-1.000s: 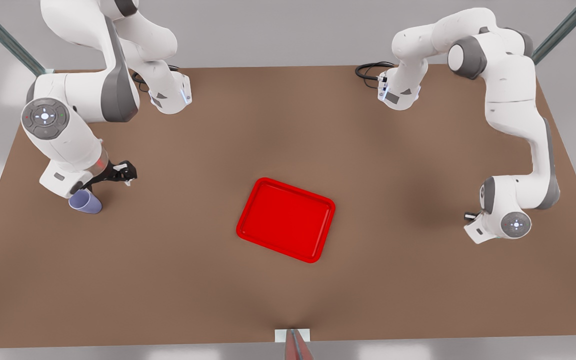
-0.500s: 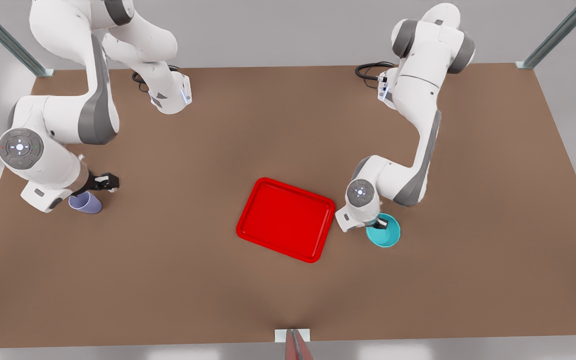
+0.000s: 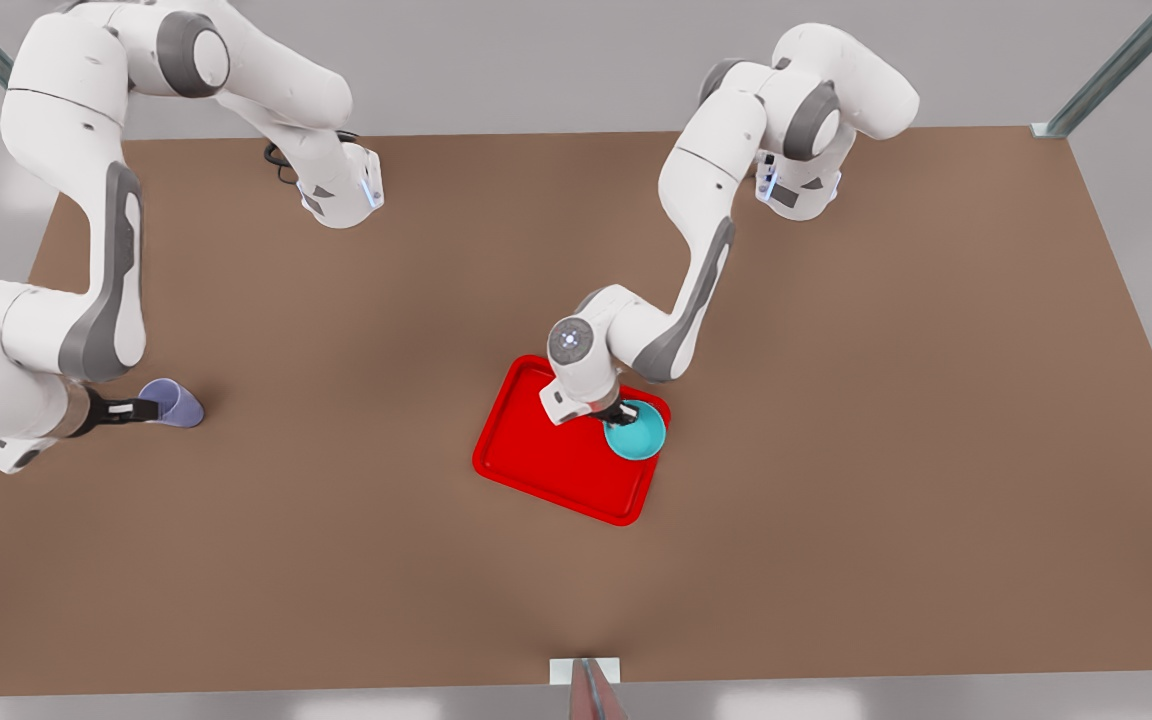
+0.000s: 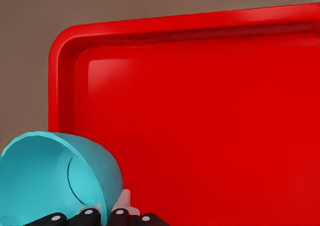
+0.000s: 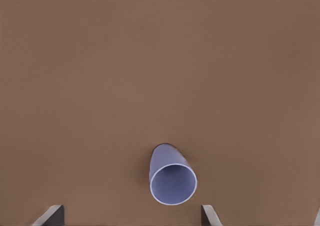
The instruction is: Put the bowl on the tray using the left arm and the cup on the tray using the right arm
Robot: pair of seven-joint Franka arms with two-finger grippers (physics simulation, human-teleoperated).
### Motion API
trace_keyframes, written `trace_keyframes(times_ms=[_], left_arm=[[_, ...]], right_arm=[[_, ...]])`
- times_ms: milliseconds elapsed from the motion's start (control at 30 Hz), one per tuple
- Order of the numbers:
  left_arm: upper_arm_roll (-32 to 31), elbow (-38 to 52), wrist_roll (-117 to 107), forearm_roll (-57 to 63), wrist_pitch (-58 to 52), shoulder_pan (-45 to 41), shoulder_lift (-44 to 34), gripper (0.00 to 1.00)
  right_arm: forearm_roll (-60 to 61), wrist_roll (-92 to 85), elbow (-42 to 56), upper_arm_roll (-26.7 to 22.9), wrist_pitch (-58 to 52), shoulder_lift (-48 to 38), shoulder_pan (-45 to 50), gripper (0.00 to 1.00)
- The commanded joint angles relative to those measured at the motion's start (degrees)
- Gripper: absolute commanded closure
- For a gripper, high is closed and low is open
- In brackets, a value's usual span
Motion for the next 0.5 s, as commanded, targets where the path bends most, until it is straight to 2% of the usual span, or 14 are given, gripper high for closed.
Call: trace_keyframes(times_ms=[0, 67, 167, 200, 367, 400, 467], left_arm=[[0.4, 0.2, -0.1, -9.0, 0.2, -0.4, 0.3, 0.79], [1.5, 1.7, -0.7, -10.3, 0.3, -1.8, 2.3, 0.79], [3.0, 2.3, -0.8, -12.0, 1.1, -3.4, 3.9, 0.79], [3.0, 2.3, -1.9, -12.1, 1.1, -3.4, 3.8, 0.00], [3.0, 2.0, -2.5, -13.2, 1.5, -3.5, 2.6, 0.00], [3.0, 1.7, -2.5, -13.2, 1.2, -3.2, 1.2, 0.00], [3.0, -1.4, -1.9, -12.9, -2.4, 0.1, -6.4, 0.00]], right_arm=[[0.0, -1.3, -0.4, 0.0, 0.7, 0.0, -0.9, 0.00], [-0.1, -5.2, -0.4, 0.1, 1.7, 1.1, -4.1, 0.00], [-0.1, -9.9, -3.1, 0.0, 8.7, 3.2, -6.8, 0.00], [-0.1, -10.1, -4.1, 0.0, 9.9, 3.2, -7.6, 0.00], [0.1, -11.4, -7.4, 0.1, 15.1, 5.0, -9.4, 0.00], [0.1, -11.6, -7.4, 0.1, 15.8, 5.8, -9.5, 0.00], [0.1, -11.6, -7.4, 1.5, 15.9, 7.0, -11.6, 0.00]])
